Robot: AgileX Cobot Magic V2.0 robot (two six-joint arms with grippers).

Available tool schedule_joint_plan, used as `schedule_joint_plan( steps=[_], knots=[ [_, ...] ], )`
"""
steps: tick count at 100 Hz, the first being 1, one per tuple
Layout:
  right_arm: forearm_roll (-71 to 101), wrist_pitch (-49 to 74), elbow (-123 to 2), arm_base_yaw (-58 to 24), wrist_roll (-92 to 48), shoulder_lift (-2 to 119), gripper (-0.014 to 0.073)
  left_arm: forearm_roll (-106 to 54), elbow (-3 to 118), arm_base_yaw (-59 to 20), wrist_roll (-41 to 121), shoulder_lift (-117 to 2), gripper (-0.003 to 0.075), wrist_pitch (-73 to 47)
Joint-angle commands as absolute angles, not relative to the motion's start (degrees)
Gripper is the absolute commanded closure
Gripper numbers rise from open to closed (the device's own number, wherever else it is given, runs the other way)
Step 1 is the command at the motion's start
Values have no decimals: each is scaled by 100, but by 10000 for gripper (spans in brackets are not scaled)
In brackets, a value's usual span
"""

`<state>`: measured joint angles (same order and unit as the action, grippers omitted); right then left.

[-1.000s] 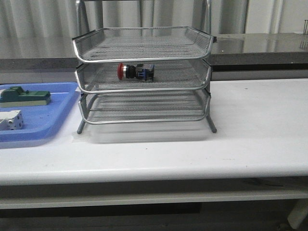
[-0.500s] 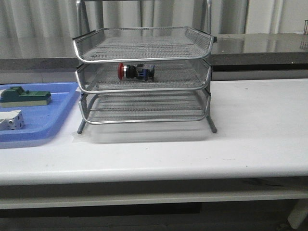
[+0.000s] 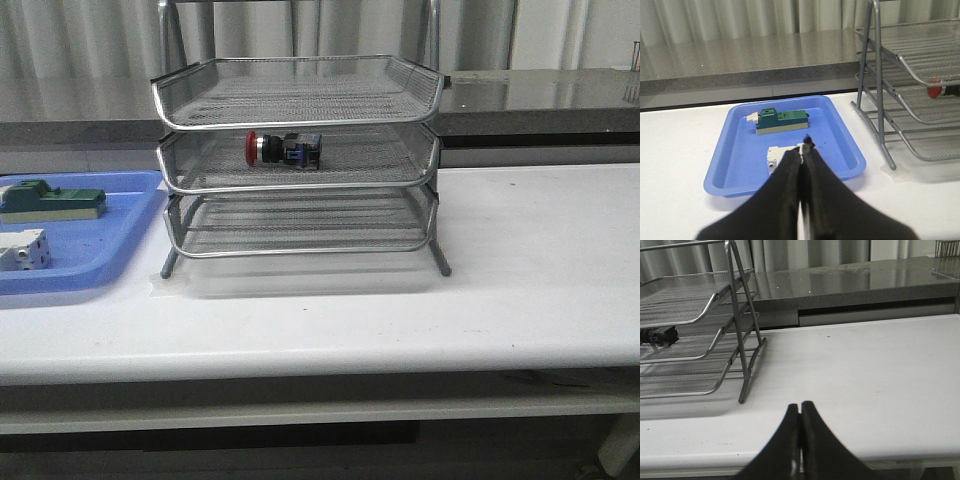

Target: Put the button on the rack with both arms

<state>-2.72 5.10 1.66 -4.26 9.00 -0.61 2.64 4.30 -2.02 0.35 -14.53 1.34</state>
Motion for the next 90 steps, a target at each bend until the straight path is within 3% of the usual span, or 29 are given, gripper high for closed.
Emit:
schedule_joint_plan(
  steps=[1,46,90],
  knots=[
    [-333,33,52,-391,907,-180,651,274,353,-185,-35,-1207,741,652],
    [-333,33,52,-391,907,-180,651,241,-303,-180,-35,207,741,510],
    [-333,33,52,-391,907,-180,651,-200,-303,-180,-35,210,741,533]
  ],
)
